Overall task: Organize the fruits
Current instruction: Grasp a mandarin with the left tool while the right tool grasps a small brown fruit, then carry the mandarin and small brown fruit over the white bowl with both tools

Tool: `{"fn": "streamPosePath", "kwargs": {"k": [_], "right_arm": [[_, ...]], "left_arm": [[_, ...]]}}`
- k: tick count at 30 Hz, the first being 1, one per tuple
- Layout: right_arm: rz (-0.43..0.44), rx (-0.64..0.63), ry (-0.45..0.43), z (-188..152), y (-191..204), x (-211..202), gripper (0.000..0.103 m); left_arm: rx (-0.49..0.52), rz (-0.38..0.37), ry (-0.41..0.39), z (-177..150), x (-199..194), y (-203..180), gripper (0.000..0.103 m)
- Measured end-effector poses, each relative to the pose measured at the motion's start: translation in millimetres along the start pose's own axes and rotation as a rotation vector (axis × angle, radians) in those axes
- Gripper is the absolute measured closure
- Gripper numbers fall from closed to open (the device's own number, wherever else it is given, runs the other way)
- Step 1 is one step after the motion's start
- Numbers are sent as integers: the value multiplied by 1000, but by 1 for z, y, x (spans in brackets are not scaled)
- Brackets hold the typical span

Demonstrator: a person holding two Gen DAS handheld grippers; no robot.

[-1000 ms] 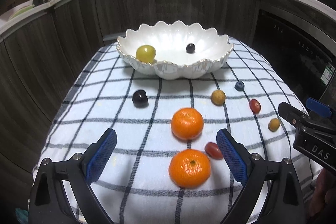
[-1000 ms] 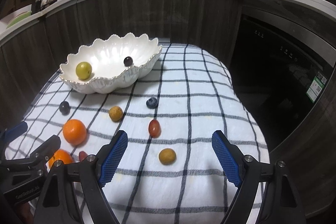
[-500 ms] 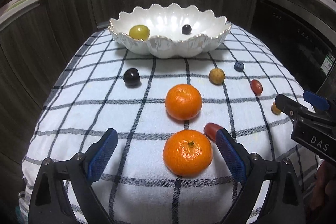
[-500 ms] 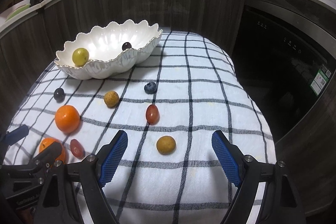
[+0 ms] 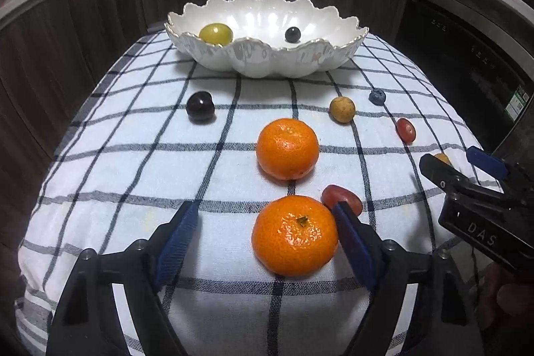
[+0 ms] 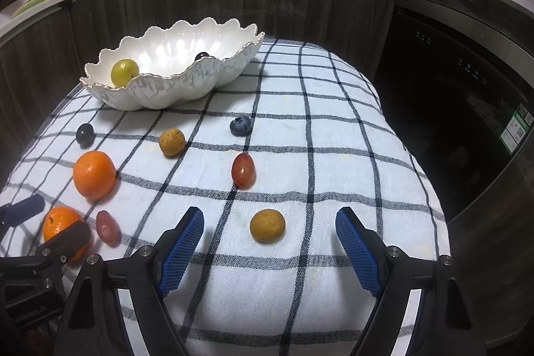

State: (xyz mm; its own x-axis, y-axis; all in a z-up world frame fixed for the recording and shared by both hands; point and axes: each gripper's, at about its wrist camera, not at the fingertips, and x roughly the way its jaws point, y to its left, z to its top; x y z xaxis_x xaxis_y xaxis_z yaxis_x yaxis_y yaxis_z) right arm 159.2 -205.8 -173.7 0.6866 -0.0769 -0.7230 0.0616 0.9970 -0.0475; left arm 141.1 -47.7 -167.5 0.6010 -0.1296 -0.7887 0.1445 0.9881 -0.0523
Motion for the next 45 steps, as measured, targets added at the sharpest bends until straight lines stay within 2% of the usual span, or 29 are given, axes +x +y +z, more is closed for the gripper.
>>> {"fn": "streamPosePath", "kwargs": {"k": [2, 9, 14, 19, 29, 45], "right_arm": [[0, -5, -2, 0, 1, 1, 22], [10, -11, 40, -2, 4, 12, 41], [25, 5, 51, -3, 1, 15, 51], [39, -30, 41, -2, 7, 14, 76], [44, -36, 33, -1, 6, 12, 78], [33, -21, -18, 16, 3, -19, 78]], "left_arm": [[11, 4, 0, -1, 1, -2, 23], [35, -10, 0, -4, 3, -7, 35], [57, -43, -4, -3, 1, -13, 56], [62, -42, -6, -3, 0, -14, 57], [70, -18, -23, -1, -4, -14, 58], [59, -2, -69, 8, -20, -12, 58]]}}
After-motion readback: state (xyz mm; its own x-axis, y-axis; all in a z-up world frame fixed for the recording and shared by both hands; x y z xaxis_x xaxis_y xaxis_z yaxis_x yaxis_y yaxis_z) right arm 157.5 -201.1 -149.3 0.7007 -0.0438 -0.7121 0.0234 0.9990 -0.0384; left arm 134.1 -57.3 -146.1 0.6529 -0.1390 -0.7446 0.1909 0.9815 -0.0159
